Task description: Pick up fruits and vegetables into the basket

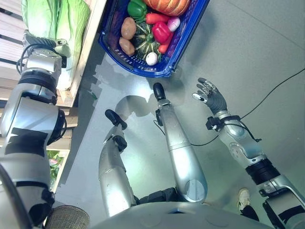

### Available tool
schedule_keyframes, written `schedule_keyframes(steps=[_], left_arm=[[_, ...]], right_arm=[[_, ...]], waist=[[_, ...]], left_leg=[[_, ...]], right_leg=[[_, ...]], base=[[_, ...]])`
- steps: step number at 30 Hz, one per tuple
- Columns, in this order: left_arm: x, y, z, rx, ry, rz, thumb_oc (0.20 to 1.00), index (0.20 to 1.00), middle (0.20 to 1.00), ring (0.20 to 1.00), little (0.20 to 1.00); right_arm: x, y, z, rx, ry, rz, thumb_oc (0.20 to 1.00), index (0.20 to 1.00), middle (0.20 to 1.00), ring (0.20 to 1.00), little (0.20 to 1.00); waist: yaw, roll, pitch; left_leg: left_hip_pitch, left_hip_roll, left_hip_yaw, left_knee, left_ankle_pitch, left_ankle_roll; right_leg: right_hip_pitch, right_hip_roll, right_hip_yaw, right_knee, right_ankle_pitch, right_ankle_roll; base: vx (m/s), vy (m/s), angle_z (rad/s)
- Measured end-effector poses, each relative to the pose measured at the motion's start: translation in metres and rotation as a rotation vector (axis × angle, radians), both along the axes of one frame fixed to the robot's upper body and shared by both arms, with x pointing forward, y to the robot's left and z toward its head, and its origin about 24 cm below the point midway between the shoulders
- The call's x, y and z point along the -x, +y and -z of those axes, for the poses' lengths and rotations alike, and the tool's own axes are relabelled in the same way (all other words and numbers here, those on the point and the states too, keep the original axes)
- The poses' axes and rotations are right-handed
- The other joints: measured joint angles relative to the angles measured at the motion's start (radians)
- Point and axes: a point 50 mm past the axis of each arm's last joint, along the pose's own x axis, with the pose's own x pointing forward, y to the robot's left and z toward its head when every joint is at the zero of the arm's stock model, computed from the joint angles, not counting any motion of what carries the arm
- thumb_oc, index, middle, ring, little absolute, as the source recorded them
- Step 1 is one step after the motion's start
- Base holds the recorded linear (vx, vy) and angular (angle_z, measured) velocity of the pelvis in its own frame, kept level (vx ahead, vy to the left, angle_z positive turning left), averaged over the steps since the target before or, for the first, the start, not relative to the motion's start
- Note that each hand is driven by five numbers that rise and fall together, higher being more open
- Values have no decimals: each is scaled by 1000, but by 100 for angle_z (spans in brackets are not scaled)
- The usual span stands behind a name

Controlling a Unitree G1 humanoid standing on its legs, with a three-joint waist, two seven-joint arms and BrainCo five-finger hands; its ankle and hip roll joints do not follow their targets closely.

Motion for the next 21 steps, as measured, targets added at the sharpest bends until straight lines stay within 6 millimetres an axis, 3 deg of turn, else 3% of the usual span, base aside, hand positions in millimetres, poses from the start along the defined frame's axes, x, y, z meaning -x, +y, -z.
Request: schedule_keyframes(steps=[1, 2, 3, 4, 5, 6, 16, 21], left_arm=[[0, 0, 0, 6, 4, 12, 1000, 1000, 1000, 1000, 1000], [0, 1, 0, 9, 7, 18, 853, 853, 853, 853, 853], [0, 1, 0, 12, 8, 25, 555, 555, 555, 555, 555], [0, 1, 0, 16, 10, 32, 432, 432, 432, 432, 432], [0, 1, 0, 19, 11, 35, 360, 360, 360, 360, 360], [1, 3, -1, 25, 11, 40, 200, 200, 200, 200, 200], [3, 9, -1, 56, 23, 83, 200, 200, 200, 200, 200], [5, 10, 17, 74, 67, 99, 200, 200, 200, 200, 200]], right_arm=[[0, -1, 0, -1, 3, 2, 1000, 1000, 1000, 1000, 1000], [0, -1, 0, -4, 5, 4, 1000, 1000, 1000, 1000, 1000], [-1, -2, 0, -2, 7, 4, 1000, 1000, 1000, 1000, 1000], [-1, -2, 0, -1, 8, 5, 1000, 1000, 1000, 1000, 1000], [-1, -2, 0, -1, 9, 5, 1000, 1000, 1000, 1000, 1000], [-1, -3, 0, 0, 11, 6, 1000, 1000, 1000, 1000, 1000], [-1, -7, -4, 5, 3, 4, 1000, 1000, 1000, 1000, 1000], [-1, -8, -4, 5, 1, 5, 1000, 1000, 1000, 1000, 1000]], waist=[[1, 1, -1], [1, 1, -1], [1, 1, -1], [1, 2, -1], [1, 2, -2], [1, 4, -2], [1, 5, -3], [-1, 5, -3]], left_leg=[[0, 0, 0, 0, 0, 0], [0, -1, 0, 0, 0, 0], [0, -2, 1, 0, 0, 0], [1, -3, 1, 0, 0, 0], [1, -3, 1, 0, 0, 0], [1, -3, 1, 0, 0, 0], [5, -14, 0, 2, -3, 2], [40, -17, 2, 1, -8, 6]], right_leg=[[0, 0, 1, 0, 0, 0], [0, 0, 2, 1, 0, 0], [0, -1, 2, 1, 0, 0], [0, -1, 3, 1, 0, 0], [0, -1, 3, 1, 0, 0], [0, -1, 3, 1, 0, 0], [6, -12, 5, 1, 4, -6], [43, -16, 5, -4, 4, -5]], base=[[0, 0, 0], [5, 33, 1], [0, 0, 0], [0, 0, 0], [0, 0, 0], [0, 0, 0], [-1, 5, 1], [0, 48, 0]])
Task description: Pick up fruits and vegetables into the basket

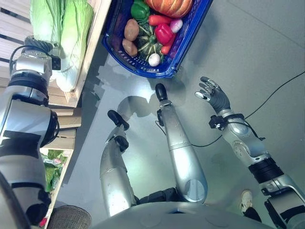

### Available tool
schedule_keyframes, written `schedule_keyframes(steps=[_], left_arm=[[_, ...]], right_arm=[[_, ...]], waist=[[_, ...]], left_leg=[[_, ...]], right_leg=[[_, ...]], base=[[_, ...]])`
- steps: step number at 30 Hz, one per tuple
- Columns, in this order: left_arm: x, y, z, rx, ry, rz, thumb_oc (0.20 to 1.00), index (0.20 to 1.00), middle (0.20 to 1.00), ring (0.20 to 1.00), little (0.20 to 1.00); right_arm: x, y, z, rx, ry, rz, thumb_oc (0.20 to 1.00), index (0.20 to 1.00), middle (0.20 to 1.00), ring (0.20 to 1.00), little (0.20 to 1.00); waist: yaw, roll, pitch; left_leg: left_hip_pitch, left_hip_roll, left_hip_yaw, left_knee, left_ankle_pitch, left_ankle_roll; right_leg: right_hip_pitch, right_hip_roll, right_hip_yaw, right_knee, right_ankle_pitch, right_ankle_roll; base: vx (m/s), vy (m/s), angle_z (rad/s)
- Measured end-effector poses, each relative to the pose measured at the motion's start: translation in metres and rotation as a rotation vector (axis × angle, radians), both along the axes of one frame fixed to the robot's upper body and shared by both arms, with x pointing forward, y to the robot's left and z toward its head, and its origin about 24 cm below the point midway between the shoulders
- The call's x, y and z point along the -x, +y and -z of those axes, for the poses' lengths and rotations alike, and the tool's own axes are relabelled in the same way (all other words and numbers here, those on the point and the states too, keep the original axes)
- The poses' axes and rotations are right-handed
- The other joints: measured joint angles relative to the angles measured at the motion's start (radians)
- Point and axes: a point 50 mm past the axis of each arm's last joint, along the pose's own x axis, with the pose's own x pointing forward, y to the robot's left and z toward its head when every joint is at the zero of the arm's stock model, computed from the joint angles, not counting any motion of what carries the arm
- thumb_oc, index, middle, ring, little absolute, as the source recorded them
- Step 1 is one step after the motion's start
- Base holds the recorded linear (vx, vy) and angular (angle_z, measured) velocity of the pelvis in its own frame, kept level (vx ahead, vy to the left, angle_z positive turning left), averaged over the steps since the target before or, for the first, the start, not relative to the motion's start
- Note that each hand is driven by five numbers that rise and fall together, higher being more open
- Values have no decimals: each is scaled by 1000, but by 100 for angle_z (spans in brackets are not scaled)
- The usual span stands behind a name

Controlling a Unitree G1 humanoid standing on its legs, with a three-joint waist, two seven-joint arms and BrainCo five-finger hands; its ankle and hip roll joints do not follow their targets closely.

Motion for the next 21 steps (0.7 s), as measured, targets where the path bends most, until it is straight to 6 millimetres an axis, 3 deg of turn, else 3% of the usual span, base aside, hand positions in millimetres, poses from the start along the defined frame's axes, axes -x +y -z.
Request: schedule_keyframes(steps=[5, 14, 21], left_arm=[[5, 0, 32, 25, 64, 16, 200, 200, 200, 200, 200], [10, -7, 65, 67, 54, 81, 200, 200, 200, 200, 200], [13, -28, 90, 90, -41, 192, 200, 200, 200, 200, 200]], right_arm=[[2, 0, -2, 5, -15, -22, 1000, 1000, 1000, 1000, 1000], [11, 0, -10, 16, -63, -74, 1000, 1000, 1000, 1000, 1000], [19, 4, -27, 0, -147, -144, 1000, 1000, 1000, 1000, 1000]], waist=[[1, 0, 0], [8, 0, 0], [36, 9, 2]], left_leg=[[57, -11, 8, -8, -3, 5], [174, -21, 9, -40, 0, 6], [258, -31, -5, -73, 10, 11]], right_leg=[[57, -5, 1, -8, -5, 8], [173, -21, -6, -21, -14, 9], [271, -40, -50, -49, -19, 12]], base=[[-6, 64, 2], [-10, 50, 3], [-15, 38, 9]])
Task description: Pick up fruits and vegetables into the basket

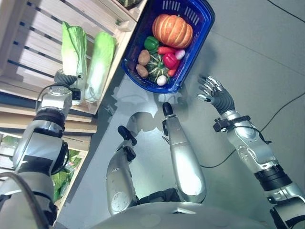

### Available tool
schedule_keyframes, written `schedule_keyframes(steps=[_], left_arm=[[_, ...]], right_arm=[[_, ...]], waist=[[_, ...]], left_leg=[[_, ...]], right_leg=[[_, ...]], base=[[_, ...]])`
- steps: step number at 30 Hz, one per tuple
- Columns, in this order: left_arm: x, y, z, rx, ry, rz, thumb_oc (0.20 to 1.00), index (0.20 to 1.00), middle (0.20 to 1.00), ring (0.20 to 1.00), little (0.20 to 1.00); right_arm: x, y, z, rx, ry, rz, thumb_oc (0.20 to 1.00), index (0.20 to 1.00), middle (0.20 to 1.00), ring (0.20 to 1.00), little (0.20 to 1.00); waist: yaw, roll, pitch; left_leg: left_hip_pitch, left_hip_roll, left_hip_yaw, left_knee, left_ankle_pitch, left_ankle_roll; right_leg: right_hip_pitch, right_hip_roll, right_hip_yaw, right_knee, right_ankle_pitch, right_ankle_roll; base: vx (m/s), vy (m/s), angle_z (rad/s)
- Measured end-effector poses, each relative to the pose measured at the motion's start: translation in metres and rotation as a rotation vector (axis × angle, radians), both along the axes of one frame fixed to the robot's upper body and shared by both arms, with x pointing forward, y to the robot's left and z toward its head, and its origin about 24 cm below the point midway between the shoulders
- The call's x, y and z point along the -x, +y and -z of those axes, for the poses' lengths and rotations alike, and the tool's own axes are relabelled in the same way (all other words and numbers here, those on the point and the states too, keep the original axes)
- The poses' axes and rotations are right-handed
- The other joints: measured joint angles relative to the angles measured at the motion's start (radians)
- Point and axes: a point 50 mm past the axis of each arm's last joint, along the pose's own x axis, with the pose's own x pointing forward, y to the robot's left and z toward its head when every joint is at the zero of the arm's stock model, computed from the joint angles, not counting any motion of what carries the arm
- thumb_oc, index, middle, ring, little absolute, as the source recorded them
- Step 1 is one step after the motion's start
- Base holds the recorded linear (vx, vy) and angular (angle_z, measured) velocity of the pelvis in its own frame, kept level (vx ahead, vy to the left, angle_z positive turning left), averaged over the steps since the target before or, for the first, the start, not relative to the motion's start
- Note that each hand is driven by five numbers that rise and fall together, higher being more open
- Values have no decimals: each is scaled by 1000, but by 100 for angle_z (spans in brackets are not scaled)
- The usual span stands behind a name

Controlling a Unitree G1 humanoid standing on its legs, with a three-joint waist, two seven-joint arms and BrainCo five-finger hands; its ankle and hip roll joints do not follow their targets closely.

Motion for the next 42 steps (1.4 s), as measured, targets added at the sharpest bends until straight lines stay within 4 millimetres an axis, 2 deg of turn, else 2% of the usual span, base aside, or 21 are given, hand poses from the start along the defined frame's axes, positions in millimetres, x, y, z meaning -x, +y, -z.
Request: schedule_keyframes(steps=[4, 8, 11, 14, 20, 25, 28, 35, 39, 42], left_arm=[[5, -18, 10, 28, -100, 45, 200, 200, 200, 200, 200], [7, -51, 17, 67, -206, 110, 200, 200, 200, 200, 200], [9, -69, 13, 39, -284, 160, 200, 200, 200, 200, 200], [9, -77, 6, 5, -338, 181, 200, 200, 200, 200, 200], [14, -100, -21, -57, -499, 275, 200, 200, 200, 200, 200], [17, -113, -34, -105, -565, 336, 200, 200, 200, 200, 200], [18, -118, -37, -148, -584, 364, 200, 200, 200, 200, 200], [23, -133, -47, -278, -644, 422, 200, 200, 200, 200, 200], [25, -143, -51, -373, -660, 464, 200, 200, 200, 200, 200], [25, -144, -49, -455, -637, 483, 200, 200, 200, 200, 200]], right_arm=[[0, 2, -9, 22, -42, -32, 1000, 1000, 1000, 1000, 1000], [-8, 14, -35, 31, -135, -88, 1000, 1000, 1000, 1000, 1000], [-18, 26, -60, -3, -223, -113, 1000, 1000, 1000, 1000, 1000], [-23, 34, -73, -62, -258, -108, 1000, 1000, 1000, 1000, 1000], [-28, 60, -76, -178, -247, -91, 1000, 1000, 1000, 1000, 1000], [-32, 80, -84, -230, -259, -89, 1000, 1000, 1000, 1000, 1000], [-34, 80, -85, -275, -242, -61, 1000, 1000, 1000, 1000, 1000], [-41, 86, -72, -460, -115, -44, 1000, 1000, 1000, 1000, 1000], [-41, 88, -73, -483, -111, -59, 1000, 1000, 1000, 1000, 1000], [-41, 96, -79, -498, -107, -102, 1000, 1000, 1000, 1000, 1000]], waist=[[33, 12, 6], [74, 31, 16], [113, 34, 18], [137, 34, 19], [190, 31, 28], [227, 30, 29], [249, 26, 31], [259, 10, 35], [271, 9, 35], [281, 6, 34]], left_leg=[[30, 0, -22, -1, 3, -1], [58, 2, -51, -2, 9, 0], [62, 3, -78, -3, 16, 3], [62, 3, -98, 0, 26, 0], [104, 4, -133, 1, 25, 4], [134, 4, -155, 2, 20, 9], [150, 4, -162, 3, 19, 11], [167, 5, -187, 3, 14, 13], [172, 3, -194, 3, 10, 18], [185, -1, -193, 2, 7, 22]], right_leg=[[49, -8, -23, -4, -1, -1], [102, -15, -55, -16, -5, -1], [125, -19, -81, -17, -6, -2], [142, -22, -99, -20, -4, -6], [231, -32, -147, -49, -4, -7], [287, -36, -170, -65, -5, -5], [314, -36, -178, -76, -4, -2], [375, -37, -209, -120, 5, 7], [402, -42, -226, -137, 10, 10], [423, -47, -231, -145, 12, 14]], base=[[-10, -21, 14], [-18, -104, 20], [-22, -99, 22], [-79, -99, 19], [7, -97, 18], [15, -62, 15], [12, -60, 10], [16, -49, 11], [13, -19, 12], [11, -9, 7]])
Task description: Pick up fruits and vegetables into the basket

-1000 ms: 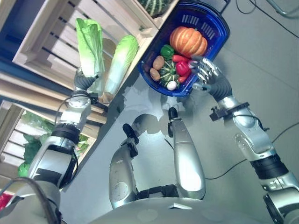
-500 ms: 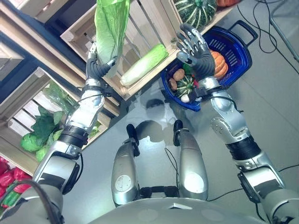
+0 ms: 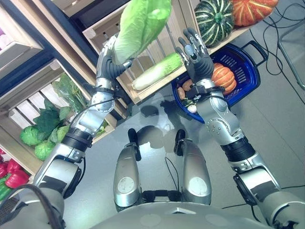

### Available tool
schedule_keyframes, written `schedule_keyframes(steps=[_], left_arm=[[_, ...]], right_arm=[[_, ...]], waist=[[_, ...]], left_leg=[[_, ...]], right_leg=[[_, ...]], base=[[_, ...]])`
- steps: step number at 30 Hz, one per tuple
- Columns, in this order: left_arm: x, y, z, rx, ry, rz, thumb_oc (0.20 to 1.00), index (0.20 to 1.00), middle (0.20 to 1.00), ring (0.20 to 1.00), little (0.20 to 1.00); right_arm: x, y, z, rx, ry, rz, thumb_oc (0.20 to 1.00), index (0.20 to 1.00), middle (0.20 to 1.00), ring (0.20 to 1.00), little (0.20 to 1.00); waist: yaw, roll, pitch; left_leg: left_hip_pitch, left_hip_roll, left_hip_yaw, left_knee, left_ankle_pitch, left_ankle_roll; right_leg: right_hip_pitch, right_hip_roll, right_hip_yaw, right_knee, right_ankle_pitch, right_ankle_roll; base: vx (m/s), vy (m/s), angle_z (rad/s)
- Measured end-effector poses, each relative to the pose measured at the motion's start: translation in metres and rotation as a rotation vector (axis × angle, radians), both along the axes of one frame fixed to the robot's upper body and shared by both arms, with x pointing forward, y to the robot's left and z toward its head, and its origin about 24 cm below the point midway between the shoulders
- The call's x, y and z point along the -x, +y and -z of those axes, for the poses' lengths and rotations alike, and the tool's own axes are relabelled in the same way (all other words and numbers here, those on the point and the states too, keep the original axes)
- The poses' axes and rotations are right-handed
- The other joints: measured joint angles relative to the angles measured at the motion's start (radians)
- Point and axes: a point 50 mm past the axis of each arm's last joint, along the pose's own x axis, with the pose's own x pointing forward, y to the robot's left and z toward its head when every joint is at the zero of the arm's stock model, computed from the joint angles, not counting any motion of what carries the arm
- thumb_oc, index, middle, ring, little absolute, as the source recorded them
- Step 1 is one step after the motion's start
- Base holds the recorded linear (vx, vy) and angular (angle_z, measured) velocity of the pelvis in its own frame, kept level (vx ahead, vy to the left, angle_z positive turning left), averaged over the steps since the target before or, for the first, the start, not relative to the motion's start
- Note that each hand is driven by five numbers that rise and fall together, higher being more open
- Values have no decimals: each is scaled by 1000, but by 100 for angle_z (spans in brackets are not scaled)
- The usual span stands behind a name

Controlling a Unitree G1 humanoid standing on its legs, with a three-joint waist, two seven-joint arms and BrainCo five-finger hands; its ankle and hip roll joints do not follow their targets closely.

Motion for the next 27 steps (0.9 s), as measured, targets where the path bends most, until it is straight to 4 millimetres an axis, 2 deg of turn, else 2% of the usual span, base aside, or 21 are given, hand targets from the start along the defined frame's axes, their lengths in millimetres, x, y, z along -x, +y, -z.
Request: schedule_keyframes(steps=[5, 11, 22, 27], left_arm=[[-2, -2, -4, -102, -12, -18, 200, 200, 200, 200, 200], [-4, -7, -4, -216, 12, -25, 200, 200, 200, 200, 200], [-4, -14, 0, -332, 78, 20, 200, 200, 200, 200, 200], [-4, -16, -2, -366, 117, 43, 200, 200, 200, 200, 200]], right_arm=[[-4, 1, -5, -46, 24, 16, 1000, 1000, 1000, 1000, 1000], [-10, 2, 5, -93, 113, 52, 1000, 1000, 1000, 1000, 1000], [-16, 12, 14, -95, 241, -34, 1000, 1000, 1000, 1000, 1000], [-16, 17, 18, -102, 262, -95, 1000, 1000, 1000, 1000, 1000]], waist=[[16, -3, -1], [19, -9, -3], [21, -14, -6], [24, -26, -12]], left_leg=[[8, -3, 0, 1, -3, 5], [16, -5, -3, 0, -4, 8], [35, -15, -4, 0, -7, 17], [33, -17, -3, 0, -7, 19]], right_leg=[[20, -3, -6, -17, 2, 6], [40, -8, -17, -26, 2, 9], [72, -20, -28, -31, 4, 19], [72, -22, -28, -38, 2, 22]], base=[[0, -2, 4], [6, 11, 6], [5, 1, 3], [0, 0, 0]])
